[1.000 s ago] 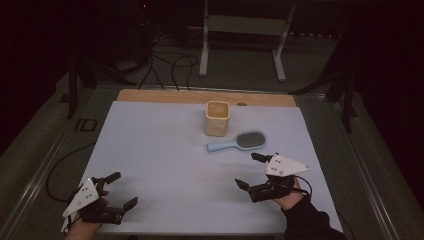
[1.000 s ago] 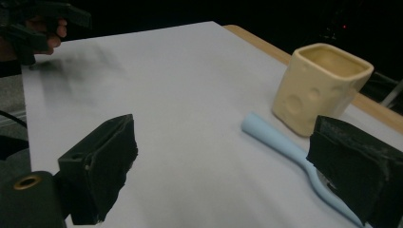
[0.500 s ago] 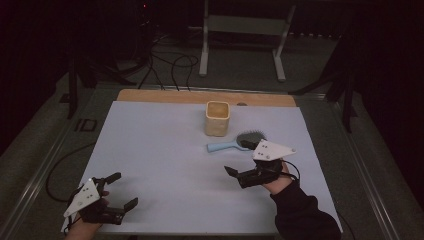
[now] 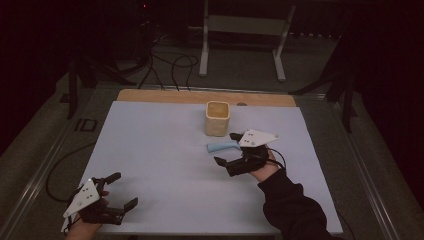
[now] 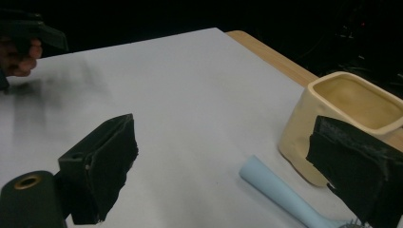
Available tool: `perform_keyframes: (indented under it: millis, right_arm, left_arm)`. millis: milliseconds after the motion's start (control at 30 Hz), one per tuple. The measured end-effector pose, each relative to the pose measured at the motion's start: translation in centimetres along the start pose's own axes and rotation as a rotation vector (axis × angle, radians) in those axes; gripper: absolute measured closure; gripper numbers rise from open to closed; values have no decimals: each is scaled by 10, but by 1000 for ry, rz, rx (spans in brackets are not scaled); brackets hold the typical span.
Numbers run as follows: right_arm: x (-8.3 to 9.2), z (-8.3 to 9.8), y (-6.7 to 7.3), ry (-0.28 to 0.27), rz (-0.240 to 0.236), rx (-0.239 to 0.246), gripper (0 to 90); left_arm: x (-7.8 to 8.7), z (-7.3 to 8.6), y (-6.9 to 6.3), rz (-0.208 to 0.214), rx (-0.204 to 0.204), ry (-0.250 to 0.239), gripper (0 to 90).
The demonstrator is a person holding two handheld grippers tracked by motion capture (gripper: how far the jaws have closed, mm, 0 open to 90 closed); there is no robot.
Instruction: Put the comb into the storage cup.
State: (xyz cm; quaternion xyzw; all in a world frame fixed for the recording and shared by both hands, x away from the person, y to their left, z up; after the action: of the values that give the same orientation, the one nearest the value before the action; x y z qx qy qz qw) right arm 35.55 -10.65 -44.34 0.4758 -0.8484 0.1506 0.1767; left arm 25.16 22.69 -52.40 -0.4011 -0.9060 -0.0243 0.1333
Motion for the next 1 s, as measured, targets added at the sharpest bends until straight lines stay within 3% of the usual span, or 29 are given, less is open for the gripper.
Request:
perform_keyframes:
  millis: [300, 467, 533, 600, 667, 700, 733, 767, 933, 1000]
  right_arm:
    - [-25, 7, -8, 30, 0, -30, 134]
    - [-40, 17, -13, 62, -10, -58, 240]
    - [-49, 26, -19, 106, 17, -71, 371]
    - [-52, 29, -20, 122, 28, -74, 395]
    - [-57, 34, -24, 146, 45, -81, 473]
    - [-61, 39, -28, 175, 67, -70, 577]
    - [-63, 41, -29, 188, 77, -64, 607]
    - [-63, 41, -29, 188, 77, -64, 607]
    - [-74, 47, -37, 223, 107, -37, 842]
    - [-76, 47, -39, 223, 109, -39, 873]
  left_arm:
    - [0, 0, 0, 2, -1, -2, 0]
    - [1, 0, 0, 2, -2, -3, 0]
    - [0, 0, 0, 3, -1, -2, 0]
    - [0, 0, 0, 3, -1, 0, 0]
    - [0, 0, 0, 4, -1, -3, 0]
    - [0, 0, 0, 6, 1, -4, 0]
    - [0, 0, 0, 5, 3, -3, 0]
    - [0, 0, 0, 5, 2, -1, 0]
    - [0, 0, 0, 6, 5, -1, 0]
    - [0, 1, -1, 7, 4, 0, 0]
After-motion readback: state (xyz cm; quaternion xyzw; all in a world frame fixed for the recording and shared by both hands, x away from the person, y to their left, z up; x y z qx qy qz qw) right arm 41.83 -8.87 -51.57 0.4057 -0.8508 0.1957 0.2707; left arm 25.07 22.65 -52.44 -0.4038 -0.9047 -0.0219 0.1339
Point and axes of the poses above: each handheld gripper's, and its own axes: x roughly backward along the jaws, z roughly out of its underside, y roughly to its left, the point moved 7 cm from there along -x, roughly forward along the jaws, and after that the axes turned 2 degrees about x, right-handed, at the moved point
